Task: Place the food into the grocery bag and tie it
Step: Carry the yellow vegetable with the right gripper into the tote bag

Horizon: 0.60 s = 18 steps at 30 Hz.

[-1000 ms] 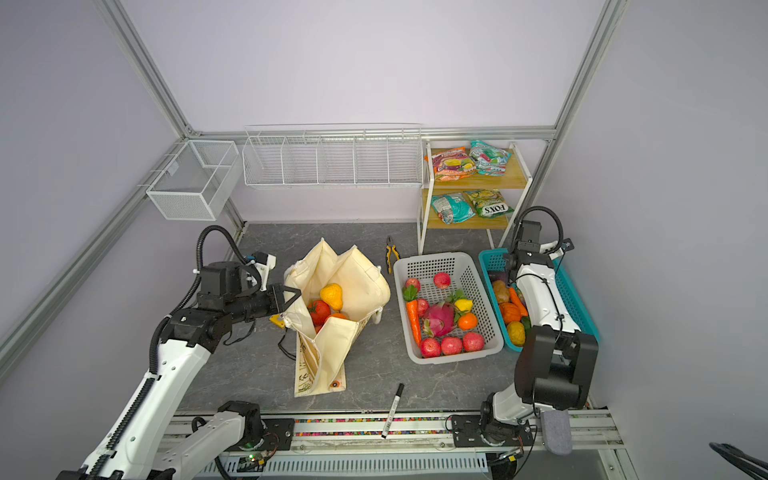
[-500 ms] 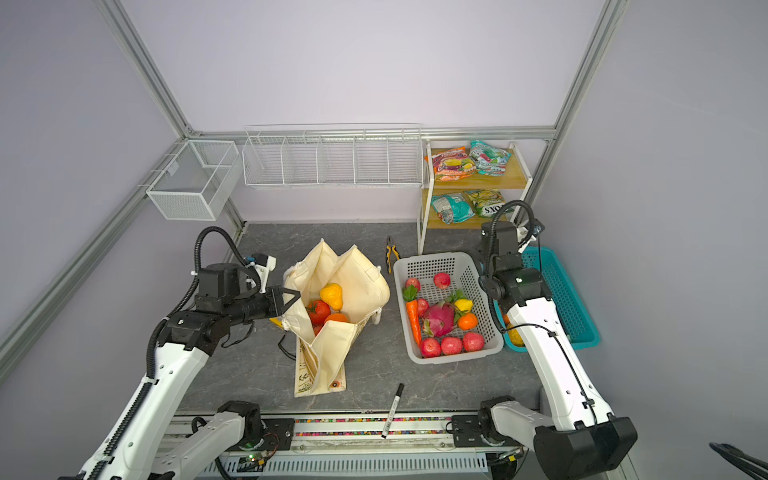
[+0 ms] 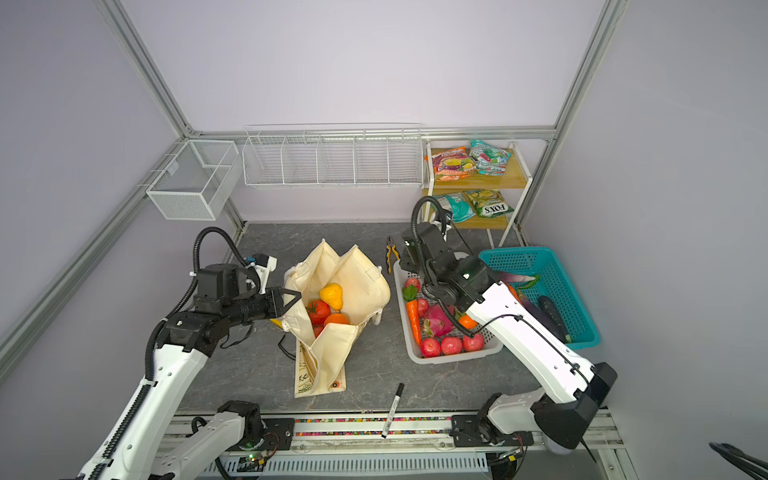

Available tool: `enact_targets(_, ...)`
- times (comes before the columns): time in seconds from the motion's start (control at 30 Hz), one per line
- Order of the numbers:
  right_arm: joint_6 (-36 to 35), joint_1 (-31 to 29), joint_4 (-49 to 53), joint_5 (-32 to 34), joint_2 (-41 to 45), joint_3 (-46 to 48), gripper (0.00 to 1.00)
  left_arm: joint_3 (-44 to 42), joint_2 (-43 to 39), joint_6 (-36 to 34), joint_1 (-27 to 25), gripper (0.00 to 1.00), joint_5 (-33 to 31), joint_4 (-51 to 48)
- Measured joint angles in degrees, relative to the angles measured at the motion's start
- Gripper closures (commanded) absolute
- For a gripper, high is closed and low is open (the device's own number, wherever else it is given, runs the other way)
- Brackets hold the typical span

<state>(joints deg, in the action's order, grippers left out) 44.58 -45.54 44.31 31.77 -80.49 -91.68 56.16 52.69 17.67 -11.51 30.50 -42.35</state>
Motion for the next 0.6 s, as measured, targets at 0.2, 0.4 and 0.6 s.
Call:
enact_targets(0.2,-3.41,-4.57,-1.66,-5.79,-7.52,-5.11,0.39,0.00,-0.52,0.00,0.00,1.00,0.63,-0.57)
enact_targets(0.4,-6.19,-6.69,-2.47,-11.02,-12.76,-7.56,0.39,-0.02,-0.70,0.02,0.00,1.00,1.09,-0.87)
enact_targets(0.6,-8.00,-7.54,-3.17,-14.60,-15.39,-7.80,0.38,-0.02,-0.81,0.04,0.00,1.00,1.42,-0.85)
